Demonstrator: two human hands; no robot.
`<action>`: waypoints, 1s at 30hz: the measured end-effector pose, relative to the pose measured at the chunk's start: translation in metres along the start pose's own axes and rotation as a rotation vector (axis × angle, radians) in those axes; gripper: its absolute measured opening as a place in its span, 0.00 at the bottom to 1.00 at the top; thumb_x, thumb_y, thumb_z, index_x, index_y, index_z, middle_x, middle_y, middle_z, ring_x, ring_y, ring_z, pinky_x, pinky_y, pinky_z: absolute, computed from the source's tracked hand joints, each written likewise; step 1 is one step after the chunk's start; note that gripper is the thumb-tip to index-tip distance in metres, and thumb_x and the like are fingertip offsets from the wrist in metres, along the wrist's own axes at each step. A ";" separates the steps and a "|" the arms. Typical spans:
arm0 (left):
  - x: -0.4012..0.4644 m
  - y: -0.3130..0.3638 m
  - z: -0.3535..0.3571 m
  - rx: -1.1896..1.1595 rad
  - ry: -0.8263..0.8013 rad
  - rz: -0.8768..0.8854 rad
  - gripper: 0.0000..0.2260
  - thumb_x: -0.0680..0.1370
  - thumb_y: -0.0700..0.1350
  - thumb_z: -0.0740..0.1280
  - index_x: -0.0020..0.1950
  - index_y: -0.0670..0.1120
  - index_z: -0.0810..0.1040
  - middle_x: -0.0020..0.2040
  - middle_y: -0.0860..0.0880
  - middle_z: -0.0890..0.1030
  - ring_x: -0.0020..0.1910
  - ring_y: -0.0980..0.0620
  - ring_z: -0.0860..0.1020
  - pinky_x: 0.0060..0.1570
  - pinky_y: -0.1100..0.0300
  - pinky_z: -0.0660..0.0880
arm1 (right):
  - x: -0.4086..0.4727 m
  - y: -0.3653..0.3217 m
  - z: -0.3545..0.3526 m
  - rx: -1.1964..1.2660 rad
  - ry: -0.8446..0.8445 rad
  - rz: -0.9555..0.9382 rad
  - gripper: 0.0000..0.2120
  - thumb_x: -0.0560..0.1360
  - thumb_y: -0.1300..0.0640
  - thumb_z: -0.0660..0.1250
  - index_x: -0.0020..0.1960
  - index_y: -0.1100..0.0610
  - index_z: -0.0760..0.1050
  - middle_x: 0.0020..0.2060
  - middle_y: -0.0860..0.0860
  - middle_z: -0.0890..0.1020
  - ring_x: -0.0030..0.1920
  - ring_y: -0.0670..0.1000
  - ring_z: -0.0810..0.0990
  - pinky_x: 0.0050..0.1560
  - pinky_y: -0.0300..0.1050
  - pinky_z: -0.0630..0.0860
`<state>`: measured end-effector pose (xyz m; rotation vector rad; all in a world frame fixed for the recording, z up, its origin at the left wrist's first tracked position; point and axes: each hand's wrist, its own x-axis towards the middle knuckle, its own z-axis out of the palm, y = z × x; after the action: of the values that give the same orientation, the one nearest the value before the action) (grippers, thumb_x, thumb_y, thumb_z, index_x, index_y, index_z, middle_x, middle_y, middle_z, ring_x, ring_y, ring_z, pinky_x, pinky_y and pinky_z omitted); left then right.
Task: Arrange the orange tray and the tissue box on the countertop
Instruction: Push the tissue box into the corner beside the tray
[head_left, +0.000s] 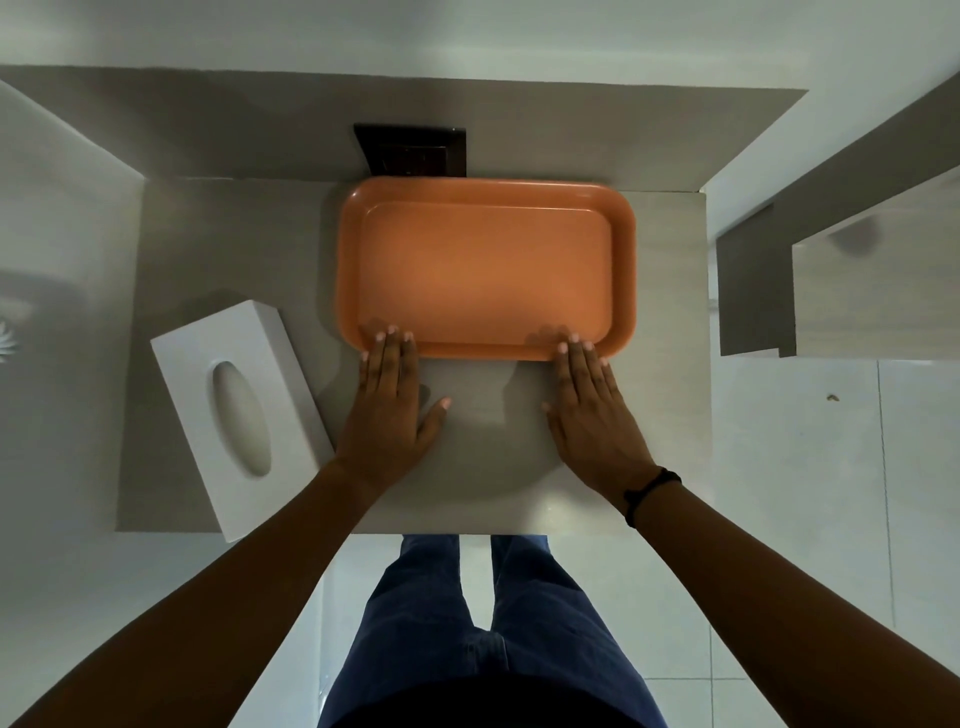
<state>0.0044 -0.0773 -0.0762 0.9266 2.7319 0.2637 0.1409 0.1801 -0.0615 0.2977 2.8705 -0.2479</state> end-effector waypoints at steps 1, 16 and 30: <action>0.000 0.001 0.000 0.003 0.001 -0.003 0.41 0.86 0.63 0.56 0.87 0.34 0.53 0.88 0.34 0.53 0.88 0.34 0.53 0.85 0.37 0.57 | 0.000 0.000 0.000 0.001 -0.002 0.001 0.34 0.88 0.51 0.60 0.85 0.69 0.52 0.85 0.67 0.56 0.86 0.67 0.56 0.85 0.65 0.62; -0.050 -0.046 -0.049 0.011 0.290 -0.449 0.48 0.82 0.74 0.55 0.89 0.42 0.51 0.88 0.35 0.50 0.88 0.33 0.48 0.87 0.40 0.46 | 0.033 -0.113 -0.005 0.051 -0.013 -0.543 0.43 0.86 0.33 0.53 0.87 0.61 0.48 0.87 0.63 0.53 0.88 0.63 0.52 0.88 0.59 0.53; -0.109 -0.077 -0.024 0.083 0.231 -0.740 0.60 0.75 0.81 0.57 0.87 0.34 0.51 0.88 0.35 0.55 0.88 0.36 0.54 0.87 0.42 0.55 | 0.065 -0.172 0.061 -0.097 0.003 -0.643 0.47 0.82 0.26 0.52 0.88 0.57 0.50 0.87 0.62 0.56 0.88 0.63 0.54 0.86 0.65 0.57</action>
<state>0.0372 -0.2070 -0.0537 -0.1518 3.0814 0.1162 0.0545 0.0146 -0.1118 -0.6525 2.8755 -0.2141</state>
